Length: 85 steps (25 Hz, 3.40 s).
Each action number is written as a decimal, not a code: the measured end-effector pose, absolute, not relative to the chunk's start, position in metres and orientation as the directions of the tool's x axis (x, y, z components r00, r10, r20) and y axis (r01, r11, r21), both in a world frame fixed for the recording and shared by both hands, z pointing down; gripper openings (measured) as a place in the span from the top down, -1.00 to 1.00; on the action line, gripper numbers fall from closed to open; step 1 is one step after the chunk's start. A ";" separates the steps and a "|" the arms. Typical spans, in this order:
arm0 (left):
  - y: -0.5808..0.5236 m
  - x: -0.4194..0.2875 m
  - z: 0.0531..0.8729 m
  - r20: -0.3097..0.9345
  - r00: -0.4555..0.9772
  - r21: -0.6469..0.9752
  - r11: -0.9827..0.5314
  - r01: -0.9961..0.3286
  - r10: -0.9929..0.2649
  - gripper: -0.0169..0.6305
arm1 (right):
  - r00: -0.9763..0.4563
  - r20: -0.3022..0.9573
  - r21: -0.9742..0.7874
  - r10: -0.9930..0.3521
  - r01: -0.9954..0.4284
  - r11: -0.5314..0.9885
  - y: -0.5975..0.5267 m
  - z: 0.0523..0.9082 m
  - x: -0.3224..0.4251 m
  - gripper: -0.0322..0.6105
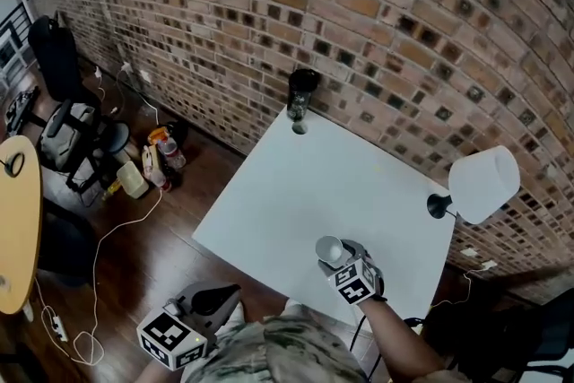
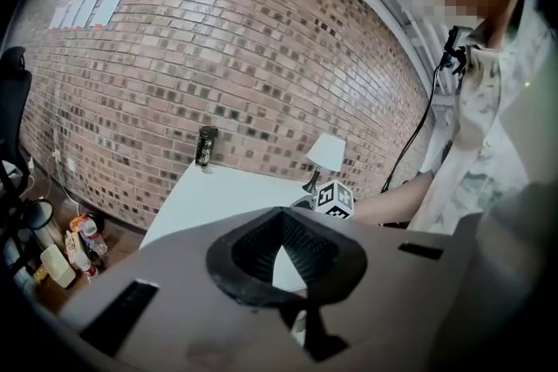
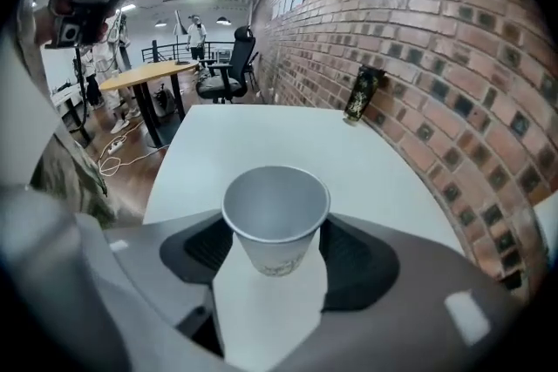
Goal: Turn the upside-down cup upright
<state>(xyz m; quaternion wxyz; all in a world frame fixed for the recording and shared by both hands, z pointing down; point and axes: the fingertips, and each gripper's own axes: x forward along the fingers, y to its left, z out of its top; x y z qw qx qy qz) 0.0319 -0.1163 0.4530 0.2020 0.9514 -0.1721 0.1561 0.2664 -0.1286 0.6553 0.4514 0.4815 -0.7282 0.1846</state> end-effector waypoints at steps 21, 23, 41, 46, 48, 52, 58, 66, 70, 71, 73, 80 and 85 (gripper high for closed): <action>-0.102 0.010 0.466 0.425 0.819 0.321 -0.782 -0.534 -0.385 0.93 | -0.221 0.867 0.148 -0.446 -0.741 0.656 -0.177 0.695 0.238 -0.10; -0.102 0.010 0.465 0.424 0.818 0.327 -0.776 -0.539 -0.389 0.93 | -0.231 0.862 0.143 -0.452 -0.745 0.652 -0.177 0.693 0.239 -0.15; -0.102 0.040 0.456 0.436 0.834 0.299 -0.821 -0.487 -0.337 0.93 | -0.239 0.821 0.087 -0.519 -0.845 0.527 -0.149 0.699 0.289 0.06; -0.106 0.039 0.455 0.413 0.845 0.294 -0.828 -0.477 -0.340 0.93 | -0.179 0.869 0.143 -0.461 -0.801 0.581 -0.138 0.683 0.296 0.06; -0.107 0.037 0.456 0.403 0.850 0.300 -0.828 -0.473 -0.339 0.93 | -0.143 0.901 0.166 -0.409 -0.757 0.632 -0.132 0.675 0.299 0.06; -0.107 0.030 0.461 0.383 0.861 0.319 -0.827 -0.464 -0.335 0.93 | -0.047 0.963 0.175 -0.267 -0.643 0.746 -0.122 0.661 0.307 0.06; -0.110 0.018 0.466 0.345 0.871 0.351 -0.813 -0.465 -0.349 0.93 | 0.159 0.986 0.114 -0.048 -0.437 0.892 -0.115 0.659 0.320 0.06; -0.111 -0.013 0.473 0.340 0.866 0.372 -0.793 -0.482 -0.367 0.93 | 0.364 0.928 0.009 0.082 -0.242 0.970 -0.124 0.665 0.303 0.06; -0.113 -0.024 0.478 0.341 0.863 0.379 -0.785 -0.490 -0.373 0.93 | 0.338 0.936 -0.020 0.097 -0.227 0.974 -0.135 0.666 0.282 0.05; -0.113 -0.025 0.479 0.341 0.863 0.380 -0.785 -0.489 -0.373 0.93 | 0.326 0.940 -0.024 0.100 -0.229 0.973 -0.137 0.666 0.278 0.06; -0.112 -0.028 0.481 0.343 0.863 0.387 -0.781 -0.491 -0.372 0.93 | 0.288 0.951 -0.040 0.111 -0.241 0.970 -0.138 0.664 0.267 0.05; -0.113 -0.029 0.481 0.339 0.870 0.391 -0.787 -0.476 -0.357 0.93 | 0.418 0.903 -0.020 0.097 -0.183 0.983 -0.139 0.661 0.280 0.06; -0.114 -0.029 0.484 0.336 0.875 0.398 -0.789 -0.468 -0.350 0.93 | 0.520 0.848 -0.044 0.101 -0.121 0.992 -0.134 0.668 0.289 0.06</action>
